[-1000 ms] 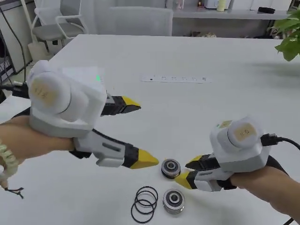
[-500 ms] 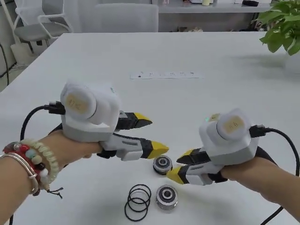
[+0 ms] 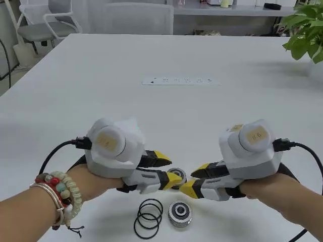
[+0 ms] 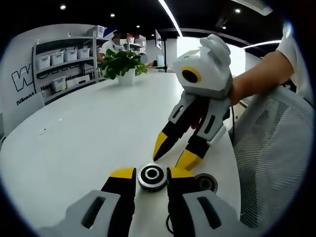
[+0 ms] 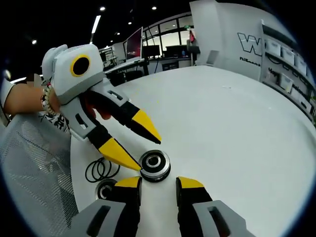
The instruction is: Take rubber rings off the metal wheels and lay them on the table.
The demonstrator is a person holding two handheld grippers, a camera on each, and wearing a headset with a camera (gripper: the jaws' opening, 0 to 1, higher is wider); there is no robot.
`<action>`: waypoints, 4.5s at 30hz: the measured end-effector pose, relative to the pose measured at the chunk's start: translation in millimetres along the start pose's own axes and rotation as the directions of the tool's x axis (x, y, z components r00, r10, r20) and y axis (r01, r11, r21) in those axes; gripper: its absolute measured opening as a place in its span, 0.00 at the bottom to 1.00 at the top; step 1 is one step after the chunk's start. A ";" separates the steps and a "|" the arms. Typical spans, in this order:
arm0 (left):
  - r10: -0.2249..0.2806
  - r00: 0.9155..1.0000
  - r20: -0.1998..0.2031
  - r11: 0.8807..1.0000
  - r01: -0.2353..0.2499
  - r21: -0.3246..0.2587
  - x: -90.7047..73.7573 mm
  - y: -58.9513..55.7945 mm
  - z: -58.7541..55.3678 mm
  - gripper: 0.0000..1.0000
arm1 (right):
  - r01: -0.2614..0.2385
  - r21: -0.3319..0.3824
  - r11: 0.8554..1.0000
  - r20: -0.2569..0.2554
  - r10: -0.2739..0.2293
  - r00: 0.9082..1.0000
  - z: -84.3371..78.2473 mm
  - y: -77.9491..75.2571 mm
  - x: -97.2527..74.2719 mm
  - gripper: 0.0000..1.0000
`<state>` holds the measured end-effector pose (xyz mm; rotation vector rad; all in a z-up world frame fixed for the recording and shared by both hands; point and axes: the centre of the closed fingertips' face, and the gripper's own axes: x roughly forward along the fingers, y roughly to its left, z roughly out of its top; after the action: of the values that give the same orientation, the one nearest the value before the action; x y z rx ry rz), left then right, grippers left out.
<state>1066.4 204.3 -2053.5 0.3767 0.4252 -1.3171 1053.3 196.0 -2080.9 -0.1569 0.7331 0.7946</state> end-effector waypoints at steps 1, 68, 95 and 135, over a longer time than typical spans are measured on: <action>0.001 1.000 0.000 1.000 -0.001 -0.002 1.2 -1.4 0.7 0.20 | -0.001 0.000 1.000 -0.001 0.001 1.000 -0.3 0.3 0.3 0.25; 0.077 0.997 -0.004 0.997 -0.077 -0.008 5.8 -0.5 -8.1 0.08 | 0.030 0.239 0.971 0.011 -0.034 0.999 -0.5 -13.4 2.1 0.00; 0.073 0.997 -0.002 0.997 -0.073 0.003 6.1 -1.7 -8.3 0.08 | -0.037 0.430 0.902 0.066 0.009 0.998 15.3 -4.6 -7.3 0.00; 0.073 0.997 0.006 0.997 -0.073 0.000 7.0 -1.3 -7.5 0.08 | -0.051 0.388 0.920 0.073 0.024 0.997 21.2 0.0 -6.2 0.00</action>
<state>1065.9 201.8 -2063.5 0.3849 0.4032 -1.2473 1061.8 200.6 -2061.1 0.2439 0.8189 0.6717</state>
